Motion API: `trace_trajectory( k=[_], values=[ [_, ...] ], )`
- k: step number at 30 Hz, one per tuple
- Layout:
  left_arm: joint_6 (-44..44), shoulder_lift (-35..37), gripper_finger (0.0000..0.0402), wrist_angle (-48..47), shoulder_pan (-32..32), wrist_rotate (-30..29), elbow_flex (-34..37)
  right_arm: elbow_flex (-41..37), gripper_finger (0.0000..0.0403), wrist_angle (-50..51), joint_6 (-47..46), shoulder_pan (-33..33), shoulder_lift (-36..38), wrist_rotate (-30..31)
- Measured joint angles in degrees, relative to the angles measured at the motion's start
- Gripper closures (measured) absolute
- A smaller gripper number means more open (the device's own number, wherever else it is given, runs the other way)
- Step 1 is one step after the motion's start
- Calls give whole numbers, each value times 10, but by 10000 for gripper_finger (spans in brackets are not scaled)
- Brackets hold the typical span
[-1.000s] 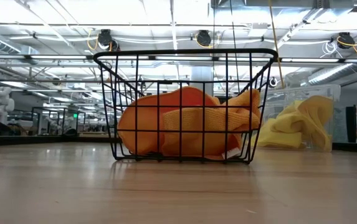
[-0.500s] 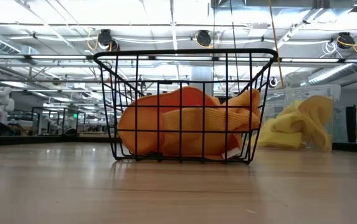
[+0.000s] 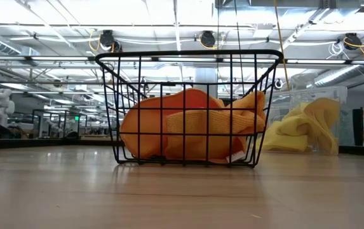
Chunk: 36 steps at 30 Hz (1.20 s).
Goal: Sort microfiber towel by color & place in baskets
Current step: Put the blue microfiber towel into the gray bin
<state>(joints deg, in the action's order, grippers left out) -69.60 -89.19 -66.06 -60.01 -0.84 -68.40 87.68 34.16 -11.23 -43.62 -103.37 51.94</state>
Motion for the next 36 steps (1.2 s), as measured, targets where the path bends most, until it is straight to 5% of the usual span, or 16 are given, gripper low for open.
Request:
trace_trajectory(
  k=[8,17,23,32,36],
  values=[
    [14,0,70,-57,0,-5,-47,0,177,0,1,0,0,0],
    [77,0,91,-4,0,-61,-60,0,177,5,-1,0,0,0],
    [81,0,177,18,-6,-93,-57,0,177,5,-8,0,0,0],
    [-11,-1,380,28,-46,-46,24,0,177,9,-18,-3,0,-12],
    [-58,-1,386,29,-64,-45,43,0,177,9,-26,-4,0,-12]
  ],
)
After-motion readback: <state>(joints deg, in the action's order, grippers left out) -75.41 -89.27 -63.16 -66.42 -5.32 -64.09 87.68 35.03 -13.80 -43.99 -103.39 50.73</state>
